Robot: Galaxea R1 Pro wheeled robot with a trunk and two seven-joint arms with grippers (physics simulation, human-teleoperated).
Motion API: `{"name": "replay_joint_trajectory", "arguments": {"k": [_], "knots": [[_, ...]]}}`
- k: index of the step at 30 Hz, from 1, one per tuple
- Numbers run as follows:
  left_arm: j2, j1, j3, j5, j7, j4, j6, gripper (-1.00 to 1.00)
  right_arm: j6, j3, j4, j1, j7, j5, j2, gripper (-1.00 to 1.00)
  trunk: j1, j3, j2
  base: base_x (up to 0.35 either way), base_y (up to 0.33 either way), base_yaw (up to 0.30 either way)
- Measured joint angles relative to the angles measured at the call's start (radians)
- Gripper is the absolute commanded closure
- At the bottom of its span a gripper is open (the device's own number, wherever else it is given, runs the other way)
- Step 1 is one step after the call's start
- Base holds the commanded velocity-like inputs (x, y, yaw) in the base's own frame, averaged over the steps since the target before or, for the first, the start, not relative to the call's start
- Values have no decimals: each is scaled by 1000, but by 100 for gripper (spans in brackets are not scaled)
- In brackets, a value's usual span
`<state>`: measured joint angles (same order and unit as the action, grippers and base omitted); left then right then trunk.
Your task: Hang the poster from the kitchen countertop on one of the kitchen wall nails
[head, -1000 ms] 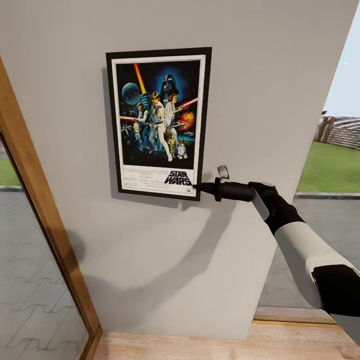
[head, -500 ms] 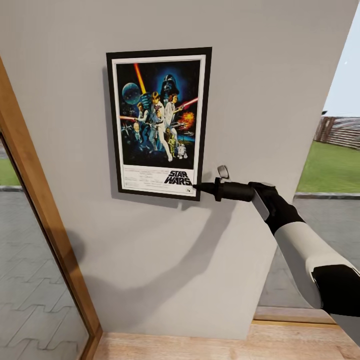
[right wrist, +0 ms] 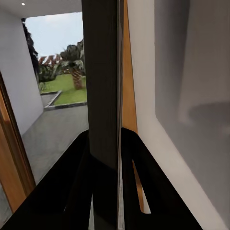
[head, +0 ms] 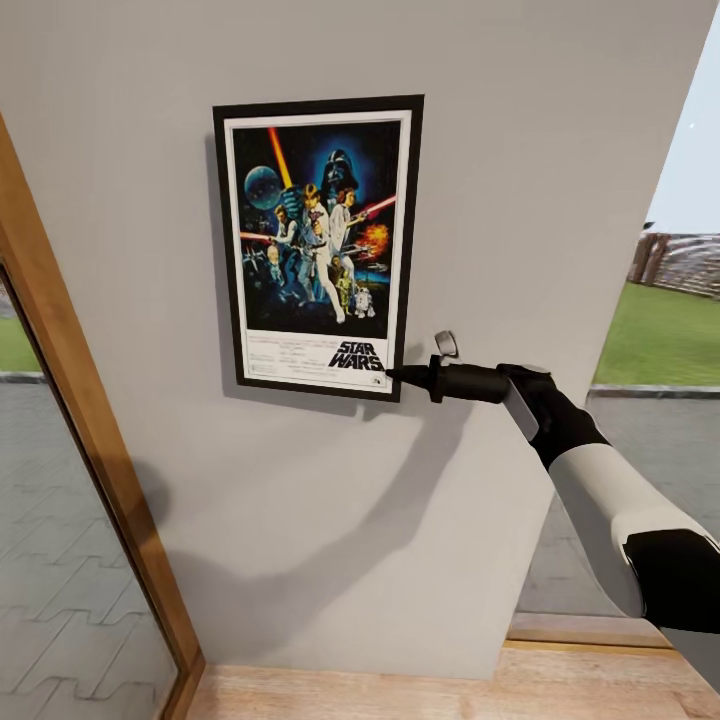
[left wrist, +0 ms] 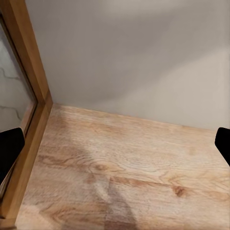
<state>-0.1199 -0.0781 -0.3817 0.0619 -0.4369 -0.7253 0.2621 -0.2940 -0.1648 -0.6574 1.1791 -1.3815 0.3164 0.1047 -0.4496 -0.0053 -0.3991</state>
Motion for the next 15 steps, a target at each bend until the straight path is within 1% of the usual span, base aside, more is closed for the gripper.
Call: {"name": "replay_joint_trajectory", "arguments": {"k": [15], "knots": [[0,0,0,0,-1,0,0,-100,0,0,0,0,1,0,0,100,0,0,0,0,0,0]]}}
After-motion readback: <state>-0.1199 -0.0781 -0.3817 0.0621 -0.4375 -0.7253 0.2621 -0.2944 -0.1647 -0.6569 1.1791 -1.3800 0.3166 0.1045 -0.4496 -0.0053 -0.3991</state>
